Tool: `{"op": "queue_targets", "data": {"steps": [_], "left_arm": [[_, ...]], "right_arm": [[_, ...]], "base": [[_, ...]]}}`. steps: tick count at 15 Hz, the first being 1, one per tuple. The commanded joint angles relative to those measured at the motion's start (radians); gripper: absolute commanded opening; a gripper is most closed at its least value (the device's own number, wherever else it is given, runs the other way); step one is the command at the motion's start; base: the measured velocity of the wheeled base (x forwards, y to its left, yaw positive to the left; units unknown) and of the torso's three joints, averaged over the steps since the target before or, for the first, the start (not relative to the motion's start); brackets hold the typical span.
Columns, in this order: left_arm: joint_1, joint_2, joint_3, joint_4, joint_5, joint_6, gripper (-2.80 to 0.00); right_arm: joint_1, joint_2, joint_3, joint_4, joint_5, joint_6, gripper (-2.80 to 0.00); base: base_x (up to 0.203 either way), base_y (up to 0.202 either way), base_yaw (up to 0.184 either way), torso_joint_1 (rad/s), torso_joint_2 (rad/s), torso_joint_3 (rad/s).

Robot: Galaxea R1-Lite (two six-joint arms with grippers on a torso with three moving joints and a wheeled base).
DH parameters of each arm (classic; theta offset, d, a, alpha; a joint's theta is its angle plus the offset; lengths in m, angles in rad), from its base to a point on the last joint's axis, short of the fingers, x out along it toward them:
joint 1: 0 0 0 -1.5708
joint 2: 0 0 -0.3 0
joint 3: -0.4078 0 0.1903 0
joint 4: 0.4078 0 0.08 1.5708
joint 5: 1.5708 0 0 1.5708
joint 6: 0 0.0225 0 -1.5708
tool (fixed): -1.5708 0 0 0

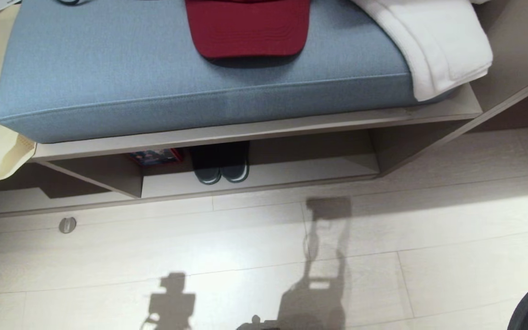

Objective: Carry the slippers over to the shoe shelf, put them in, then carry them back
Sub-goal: Place the slippers into the shoe cabinet

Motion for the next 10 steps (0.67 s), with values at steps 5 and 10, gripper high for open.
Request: {"op": "queue_targets", "data": {"steps": [5, 10], "left_arm": [[0.000, -0.001, 0.000, -0.001, 0.000, -0.001, -2.80], [0.000, -0.001, 0.000, -0.001, 0.000, -0.001, -2.80]], "right_arm": [[0.000, 0.001, 0.000, 0.000, 0.000, -0.001, -2.80], [0.000, 0.002, 0.000, 0.000, 0.000, -0.001, -2.80]], "base": [[0.000, 0.000, 0.000, 0.000, 0.00, -0.197], [0.000, 0.000, 0.000, 0.001, 0.00, -0.198]]}}
